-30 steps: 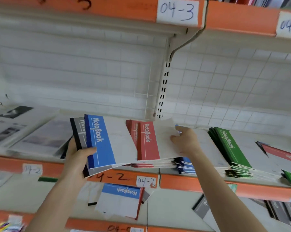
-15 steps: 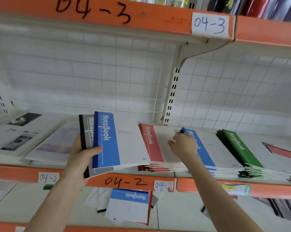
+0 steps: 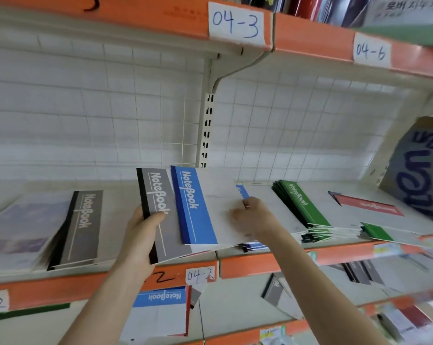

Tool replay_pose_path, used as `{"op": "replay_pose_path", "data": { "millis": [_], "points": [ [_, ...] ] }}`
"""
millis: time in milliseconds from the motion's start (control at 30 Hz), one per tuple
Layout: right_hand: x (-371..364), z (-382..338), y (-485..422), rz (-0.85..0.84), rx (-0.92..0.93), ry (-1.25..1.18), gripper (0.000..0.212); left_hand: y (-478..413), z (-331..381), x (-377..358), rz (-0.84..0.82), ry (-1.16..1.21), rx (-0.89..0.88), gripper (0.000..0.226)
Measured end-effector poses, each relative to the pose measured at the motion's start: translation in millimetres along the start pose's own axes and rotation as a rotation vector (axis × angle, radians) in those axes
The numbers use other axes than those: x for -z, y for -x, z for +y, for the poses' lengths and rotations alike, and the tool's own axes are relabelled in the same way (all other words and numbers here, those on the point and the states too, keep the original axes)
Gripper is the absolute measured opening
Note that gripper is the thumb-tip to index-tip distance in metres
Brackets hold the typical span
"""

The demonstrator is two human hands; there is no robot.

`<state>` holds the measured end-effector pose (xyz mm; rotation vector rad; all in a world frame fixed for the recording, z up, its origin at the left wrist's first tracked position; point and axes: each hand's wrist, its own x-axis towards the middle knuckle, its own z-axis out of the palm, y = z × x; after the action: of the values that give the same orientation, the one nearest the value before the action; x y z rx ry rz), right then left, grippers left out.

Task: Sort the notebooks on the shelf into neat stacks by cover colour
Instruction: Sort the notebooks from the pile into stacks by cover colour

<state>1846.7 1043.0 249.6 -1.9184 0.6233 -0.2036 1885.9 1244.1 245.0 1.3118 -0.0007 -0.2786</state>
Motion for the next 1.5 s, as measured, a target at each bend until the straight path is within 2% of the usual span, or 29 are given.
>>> {"op": "replay_pose_path", "data": {
  "millis": [133,333,467,567,733,800,833,867,933,1033,1167,1233,1367,1500],
  "points": [
    [47,11,-8,0.161,-0.040,-0.031,0.007,-3,-4,-22,-0.063,-0.079,-0.050,0.023],
    [103,30,-28,0.322,-0.047,0.055,0.014,-10,-8,-44,-0.114,-0.112,-0.082,0.029],
    [115,36,-37,0.333,-0.043,0.319,0.021,-12,-8,-52,-0.118,-0.116,-0.091,0.031],
    [107,37,-39,0.313,-0.056,0.535,0.007,-14,-8,-55,-0.115,-0.111,-0.091,0.031],
    [90,40,-43,0.328,-0.070,0.740,0.030,-18,-8,-55,-0.132,-0.099,-0.061,0.042],
    [85,39,-41,0.328,-0.060,0.813,0.025,-18,-7,-53,-0.151,-0.090,-0.040,0.049],
    [83,37,-40,0.335,-0.053,0.860,0.014,-18,-6,-51,-0.158,-0.088,-0.034,0.051],
    [80,33,-39,0.336,-0.039,0.898,0.005,-18,-6,-49,-0.158,-0.088,-0.034,0.053],
    [72,28,-38,0.334,0.028,0.955,0.026,-19,-4,-41,-0.142,-0.085,-0.039,0.054],
    [48,18,-40,0.303,0.209,0.901,0.037,-19,-1,-24,-0.102,-0.093,-0.049,0.048],
    [-1,7,-40,0.214,0.362,0.760,0.025,-15,6,13,0.003,-0.136,-0.125,0.039],
    [-24,4,-38,0.203,0.425,0.709,0.026,-12,11,38,0.046,-0.166,-0.165,0.039],
    [-57,-5,-31,0.156,0.510,0.679,0.033,-17,18,90,0.159,-0.394,-0.275,0.035],
    [-79,-8,-24,0.128,0.566,0.699,0.033,-27,17,118,0.335,-1.067,-0.346,0.014]
  ]
}}
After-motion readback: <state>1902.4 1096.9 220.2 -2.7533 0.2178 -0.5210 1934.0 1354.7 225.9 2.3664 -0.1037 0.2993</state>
